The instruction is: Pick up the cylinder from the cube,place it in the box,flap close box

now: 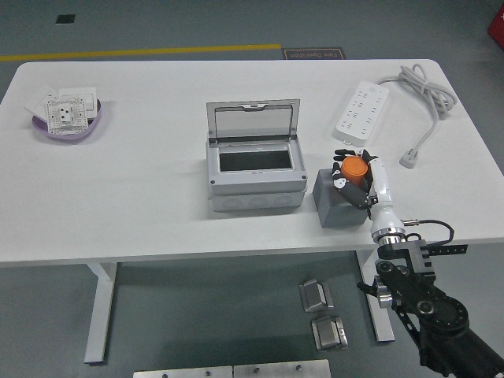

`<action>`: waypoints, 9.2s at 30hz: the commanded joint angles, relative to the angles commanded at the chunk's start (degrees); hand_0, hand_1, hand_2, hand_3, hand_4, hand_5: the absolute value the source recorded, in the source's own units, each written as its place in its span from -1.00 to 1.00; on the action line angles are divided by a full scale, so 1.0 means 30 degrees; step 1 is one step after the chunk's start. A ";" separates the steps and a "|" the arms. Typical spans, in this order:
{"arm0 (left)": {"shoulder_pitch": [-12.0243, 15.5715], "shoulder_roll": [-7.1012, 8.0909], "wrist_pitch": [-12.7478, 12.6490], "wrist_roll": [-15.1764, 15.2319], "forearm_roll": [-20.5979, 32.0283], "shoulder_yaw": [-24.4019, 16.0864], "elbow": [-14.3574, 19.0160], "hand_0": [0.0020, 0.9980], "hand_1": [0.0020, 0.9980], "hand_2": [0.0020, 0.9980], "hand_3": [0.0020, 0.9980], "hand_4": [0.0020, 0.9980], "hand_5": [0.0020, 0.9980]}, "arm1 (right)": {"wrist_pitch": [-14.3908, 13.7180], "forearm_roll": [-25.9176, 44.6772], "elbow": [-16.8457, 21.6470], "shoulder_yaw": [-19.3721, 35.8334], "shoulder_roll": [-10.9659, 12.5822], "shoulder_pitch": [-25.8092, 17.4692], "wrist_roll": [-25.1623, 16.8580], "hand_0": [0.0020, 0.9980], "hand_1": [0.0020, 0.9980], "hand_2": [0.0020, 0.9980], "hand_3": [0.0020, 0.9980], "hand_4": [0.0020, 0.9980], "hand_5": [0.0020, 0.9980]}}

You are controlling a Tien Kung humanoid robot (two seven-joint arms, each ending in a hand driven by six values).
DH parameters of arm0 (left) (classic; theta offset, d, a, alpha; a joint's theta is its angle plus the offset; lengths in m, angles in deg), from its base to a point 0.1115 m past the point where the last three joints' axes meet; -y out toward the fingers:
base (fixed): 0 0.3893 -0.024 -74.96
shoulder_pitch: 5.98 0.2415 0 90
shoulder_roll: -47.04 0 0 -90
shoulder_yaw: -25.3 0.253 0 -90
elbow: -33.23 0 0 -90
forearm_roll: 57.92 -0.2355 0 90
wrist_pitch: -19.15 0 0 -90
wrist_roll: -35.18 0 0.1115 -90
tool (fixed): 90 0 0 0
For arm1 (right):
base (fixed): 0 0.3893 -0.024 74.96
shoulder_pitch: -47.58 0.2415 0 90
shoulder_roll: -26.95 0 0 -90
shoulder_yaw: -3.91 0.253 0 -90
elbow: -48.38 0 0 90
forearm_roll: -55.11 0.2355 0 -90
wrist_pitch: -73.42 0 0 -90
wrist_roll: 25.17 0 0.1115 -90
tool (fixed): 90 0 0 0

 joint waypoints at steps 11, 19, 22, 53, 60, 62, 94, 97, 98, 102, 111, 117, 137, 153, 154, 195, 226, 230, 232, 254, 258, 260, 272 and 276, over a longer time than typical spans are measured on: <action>-0.0067 0.0013 -0.0058 0.0069 0.0259 0.0208 0.0000 0.27 0.15 0.08 0.18 -0.18 -0.91 | -0.0446 -0.1577 0.0495 0.0067 0.0297 0.0259 0.0711 0.47 0.11 -0.08 -0.34 -0.93 -1.00; -0.0070 0.0001 0.0002 0.0054 0.0175 0.0184 0.0000 0.27 0.15 0.09 0.18 -0.16 -0.89 | -0.1107 -0.2454 0.1228 -0.0442 0.0467 0.0771 0.1091 0.50 0.11 -0.08 -0.34 -0.91 -1.00; -0.0065 0.0001 0.0042 0.0021 0.0053 0.0097 0.0000 0.27 0.16 0.09 0.18 -0.13 -0.86 | -0.1587 -0.3205 0.1514 -0.0892 0.0477 0.1257 0.1312 0.50 0.11 -0.07 -0.35 -0.90 -1.00; -0.0188 0.0495 -0.0046 -0.0040 0.0214 0.0378 0.0000 0.26 0.18 0.10 0.18 -0.10 -0.81 | 0.0107 -0.7720 -0.3152 -0.9088 -0.0781 0.9382 0.6383 -1.00 -0.69 -0.29 -0.48 -1.00 -1.00; -0.0273 0.0589 -0.0055 -0.0071 0.0313 0.0596 0.0000 0.26 0.18 0.10 0.18 -0.11 -0.80 | 0.0491 -0.7204 -0.4420 -1.1340 -0.0598 1.0421 0.6047 -1.00 -0.67 -0.27 -0.47 -1.00 -1.00; -0.0278 0.0570 -0.0069 -0.0062 0.0295 0.0579 0.0000 0.25 0.18 0.10 0.18 -0.11 -0.80 | 0.0801 -0.7341 -0.4538 -1.1614 -0.0684 1.0574 0.6196 -1.00 -0.64 -0.26 -0.47 -1.00 -1.00; -0.0386 0.0409 0.0087 -0.0138 -0.0517 0.0403 0.0000 0.26 0.18 0.10 0.18 -0.12 -0.80 | 0.2371 -0.9335 -0.4976 -1.2235 -0.1360 1.1658 0.6583 0.21 0.26 0.39 0.73 0.68 -0.20; -0.0403 0.0396 0.0094 -0.0136 -0.0570 0.0399 0.0000 0.26 0.18 0.10 0.18 -0.12 -0.80 | 0.2294 -0.9297 -0.4978 -1.2258 -0.1265 1.1603 0.6498 0.21 0.26 0.39 0.73 0.68 -0.20; -0.0406 0.0389 0.0097 -0.0137 -0.0627 0.0358 0.0000 0.25 0.18 0.10 0.18 -0.13 -0.79 | 0.2275 -0.9298 -0.4970 -1.2259 -0.1232 1.1591 0.6479 0.26 0.27 0.40 0.75 0.86 -0.05; -0.0403 0.0367 0.0108 -0.0143 -0.0782 0.0249 0.0000 0.25 0.18 0.10 0.18 -0.13 -0.79 | 0.2187 -0.9335 -0.4810 -1.2187 -0.1088 1.1527 0.6418 0.26 0.27 0.40 0.75 0.86 -0.05; -0.0287 0.0182 0.0115 -0.0132 -0.0907 0.0110 0.0000 0.25 0.17 0.10 0.18 -0.15 -0.79 | 0.1963 -0.8419 -0.2235 -1.1611 0.0187 1.0903 0.6632 0.25 0.25 0.37 0.70 0.92 0.01; -0.0067 0.0072 0.0181 -0.0150 -0.1671 -0.0688 0.0000 0.25 0.17 0.09 0.17 -0.15 -0.78 | 0.2366 -0.7037 0.0738 -1.1441 0.2134 1.0960 0.7254 0.23 0.25 0.36 0.68 0.92 0.05; -0.0393 0.0427 0.0187 -0.0217 -0.0976 0.0363 0.0000 0.25 0.15 0.09 0.17 -0.18 -0.80 | 0.2839 -0.5605 -0.4706 -0.9361 0.0384 1.3559 0.6332 0.22 0.23 0.35 0.64 0.91 0.10; -0.0445 0.0214 0.0193 -0.0101 -0.0910 0.0370 0.0000 0.25 0.15 0.08 0.17 -0.20 -0.81 | 0.2307 -0.5010 -0.3985 -1.1362 0.0834 1.2711 0.6437 0.24 0.23 0.34 0.62 0.86 0.15; -0.0428 0.0202 0.0199 -0.0099 -0.0994 0.0277 0.0000 0.25 0.15 0.08 0.17 -0.20 -0.81 | 0.2287 -0.5069 -0.3627 -1.1480 0.0975 1.2681 0.6510 0.24 0.23 0.34 0.62 0.86 0.15; 0.0060 0.0009 0.0181 -0.0079 -0.2145 -0.1460 0.0000 0.25 0.15 0.09 0.17 -0.20 -0.81 | 0.3965 -1.1327 0.5266 -0.6687 0.6038 0.6820 1.0331 0.10 0.17 0.36 0.65 0.80 0.31; 0.0584 -0.0123 0.0128 0.0051 -0.1441 -0.1693 0.0000 0.25 0.15 0.09 0.17 -0.19 -0.79 | 0.1809 0.0651 0.6093 0.6483 0.2677 -0.2664 0.1221 0.59 0.49 0.51 0.61 0.87 0.27; 0.0579 -0.0090 0.0109 0.0085 -0.1309 -0.1629 0.0000 0.25 0.15 0.08 0.16 -0.19 -0.81 | 0.1766 0.0731 0.6103 0.6443 0.2726 -0.2791 0.1155 0.61 0.50 0.51 0.59 0.89 0.29; 0.0559 -0.0067 0.0102 0.0092 -0.1243 -0.1585 0.0000 0.25 0.15 0.08 0.16 -0.19 -0.81 | 0.1744 0.0705 0.6094 0.6438 0.2725 -0.2843 0.1157 0.61 0.50 0.51 0.59 0.89 0.29; 0.0335 0.0149 0.0068 0.0078 -0.0775 -0.1185 0.0000 0.26 0.14 0.08 0.16 -0.18 -0.83 | 0.1455 0.0103 0.6054 0.6854 0.2619 -0.2892 0.1396 0.62 0.49 0.50 0.56 0.93 0.28; 0.0365 0.0138 0.0080 0.0055 -0.0820 -0.1221 0.0000 0.26 0.14 0.08 0.16 -0.18 -0.83 | 0.1409 0.0078 0.6043 0.6920 0.2636 -0.2934 0.1445 0.62 0.49 0.50 0.56 0.93 0.28; 0.0364 0.0141 0.0078 0.0051 -0.0794 -0.1197 0.0000 0.26 0.14 0.08 0.16 -0.19 -0.84 | 0.1395 0.0071 0.6035 0.6964 0.2652 -0.2941 0.1459 0.62 0.49 0.50 0.56 0.93 0.27; 0.0224 0.0270 0.0108 0.0031 -0.0946 -0.1228 0.0000 0.26 0.14 0.08 0.16 -0.20 -0.84 | 0.1326 0.0097 0.5910 0.7163 0.2730 -0.2866 0.1480 0.62 0.49 0.49 0.54 0.93 0.27; 0.0227 0.0383 0.0119 0.0042 -0.1104 -0.1305 0.0000 0.26 0.14 0.08 0.16 -0.20 -0.84 | 0.1257 0.0059 0.5922 0.7297 0.2747 -0.2875 0.1480 0.62 0.49 0.49 0.54 0.93 0.27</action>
